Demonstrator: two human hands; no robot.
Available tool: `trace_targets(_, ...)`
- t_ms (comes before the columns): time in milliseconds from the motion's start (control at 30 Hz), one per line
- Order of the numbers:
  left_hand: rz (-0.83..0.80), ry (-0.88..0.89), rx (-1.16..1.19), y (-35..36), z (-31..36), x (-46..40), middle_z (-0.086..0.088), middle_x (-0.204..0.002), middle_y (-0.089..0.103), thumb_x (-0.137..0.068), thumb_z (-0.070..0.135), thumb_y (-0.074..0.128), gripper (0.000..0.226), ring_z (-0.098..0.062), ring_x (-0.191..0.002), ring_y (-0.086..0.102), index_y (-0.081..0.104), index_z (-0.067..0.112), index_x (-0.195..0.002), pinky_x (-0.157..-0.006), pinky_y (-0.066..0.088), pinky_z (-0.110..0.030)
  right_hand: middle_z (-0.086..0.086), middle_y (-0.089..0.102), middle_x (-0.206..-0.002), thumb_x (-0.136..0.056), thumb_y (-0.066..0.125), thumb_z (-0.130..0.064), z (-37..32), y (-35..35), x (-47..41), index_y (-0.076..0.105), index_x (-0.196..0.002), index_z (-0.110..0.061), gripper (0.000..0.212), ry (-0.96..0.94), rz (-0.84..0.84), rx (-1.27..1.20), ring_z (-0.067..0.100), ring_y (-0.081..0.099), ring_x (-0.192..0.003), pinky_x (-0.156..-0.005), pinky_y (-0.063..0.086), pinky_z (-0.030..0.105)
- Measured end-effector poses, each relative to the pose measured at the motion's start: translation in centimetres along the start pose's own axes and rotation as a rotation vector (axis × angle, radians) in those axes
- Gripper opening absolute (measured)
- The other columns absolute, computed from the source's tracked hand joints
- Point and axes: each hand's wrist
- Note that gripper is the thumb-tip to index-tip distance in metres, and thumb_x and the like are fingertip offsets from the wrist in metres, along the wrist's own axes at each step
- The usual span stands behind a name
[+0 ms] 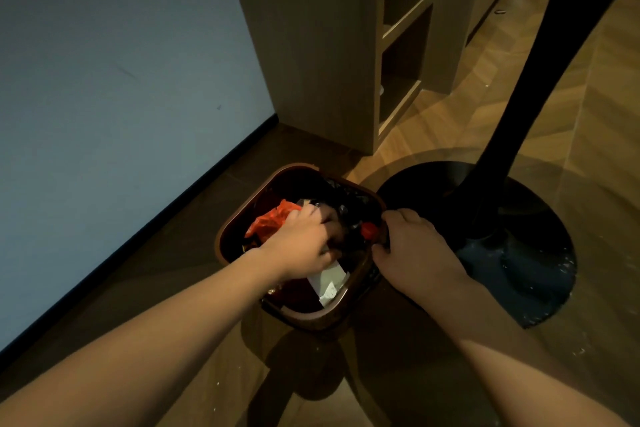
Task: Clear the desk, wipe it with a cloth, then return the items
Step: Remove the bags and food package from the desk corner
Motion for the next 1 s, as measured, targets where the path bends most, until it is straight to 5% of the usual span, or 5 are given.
trace_targets(300,0.266,-0.153,0.212,-6.4,-0.4,4.7,0.002,-0.141,0.054,-0.1,0.036,0.051,0.039,-0.015,-0.13,0.049,0.056,0.02,-0.136,-0.11,0.042,-0.03,0.001,0.037,-0.151,-0.095,0.057,-0.03,-5.4,-4.3,1.6,0.037,-0.146,-0.021,0.056,0.044,-0.03,-0.052,0.018,0.034,-0.14,-0.118,0.03,0.035)
trace_targets(533,-0.298,-0.407,0.724,-10.6,3.8,7.7,-0.002,-0.115,0.067,-0.097,0.033,0.058,0.026,-0.021,-0.104,0.063,0.065,0.017,-0.117,-0.084,0.049,-0.031,-0.001,0.044,-0.143,-0.097,0.05,-0.031,-9.1,-13.7,5.8,0.04,-0.143,-0.025,0.047,0.207,-0.173,-0.077,0.019,0.043,-0.131,-0.11,0.039,0.035)
trace_targets(700,-0.614,-0.613,1.083,-3.1,5.6,5.1,-0.007,-0.128,0.066,-0.095,0.055,0.044,0.052,-0.025,-0.115,0.06,0.066,0.019,-0.125,-0.105,0.045,-0.045,0.001,0.039,-0.148,-0.1,0.049,-0.031,-8.7,-14.5,7.2,0.034,-0.148,-0.022,0.052,0.234,-0.295,0.005,0.019,0.036,-0.138,-0.115,0.029,0.032)
trace_targets(833,-0.669,-0.892,1.345,6.1,5.2,0.9,-0.008,-0.147,0.051,-0.053,0.105,0.036,0.124,-0.032,-0.133,0.047,0.045,0.026,-0.148,-0.112,0.032,-0.041,0.001,0.038,-0.147,-0.1,0.045,-0.031,-8.3,-13.2,6.6,0.032,-0.148,-0.02,0.051,0.243,-0.405,0.02,0.02,0.035,-0.137,-0.114,0.028,0.031)
trace_targets(1000,-0.636,-0.995,1.315,8.0,3.1,-0.9,-0.02,-0.137,0.057,-0.055,0.098,0.034,0.122,-0.043,-0.125,0.052,0.052,0.012,-0.139,-0.111,0.037,-0.05,0.0,0.048,-0.139,-0.099,0.048,-0.028,-9.5,-13.7,5.7,0.036,-0.145,-0.025,0.048,0.256,-0.479,-0.059,0.019,0.047,-0.128,-0.11,0.039,0.037)
Point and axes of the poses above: each hand's wrist, its own x-axis away from the middle knuckle, its own y-axis out of the palm, z = x × y
